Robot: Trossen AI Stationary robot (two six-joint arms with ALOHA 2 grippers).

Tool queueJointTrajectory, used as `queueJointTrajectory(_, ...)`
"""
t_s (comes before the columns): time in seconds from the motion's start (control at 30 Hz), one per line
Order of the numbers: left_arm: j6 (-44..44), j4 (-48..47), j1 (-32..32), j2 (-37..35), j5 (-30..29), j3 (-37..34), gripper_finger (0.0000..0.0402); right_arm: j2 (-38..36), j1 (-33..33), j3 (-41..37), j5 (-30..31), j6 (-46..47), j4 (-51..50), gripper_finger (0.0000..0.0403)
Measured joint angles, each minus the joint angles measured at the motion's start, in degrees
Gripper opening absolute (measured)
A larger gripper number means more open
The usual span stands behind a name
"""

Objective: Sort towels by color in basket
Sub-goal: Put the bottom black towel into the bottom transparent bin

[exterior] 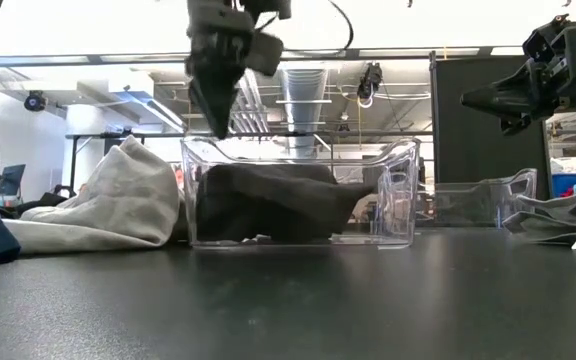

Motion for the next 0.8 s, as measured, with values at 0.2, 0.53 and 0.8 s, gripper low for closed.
queueJointTrajectory(0.2,2.37,8.49,0.34,-0.09,-9.22,5.57,0.0144,0.00,0.00,-0.01,0.00,-0.01,0.00,0.0013)
queueJointTrajectory(0.53,-0.93,13.08,4.91,7.26,-14.21,0.72,0.0153,0.00,0.00,-0.02,-0.01,0.00,0.00,0.0013)
queueJointTrajectory(0.8,-0.43,12.45,3.37,15.39,-6.87,-0.02,0.0153,0.00,0.00,-0.02,-0.01,0.00,0.00,0.0013)
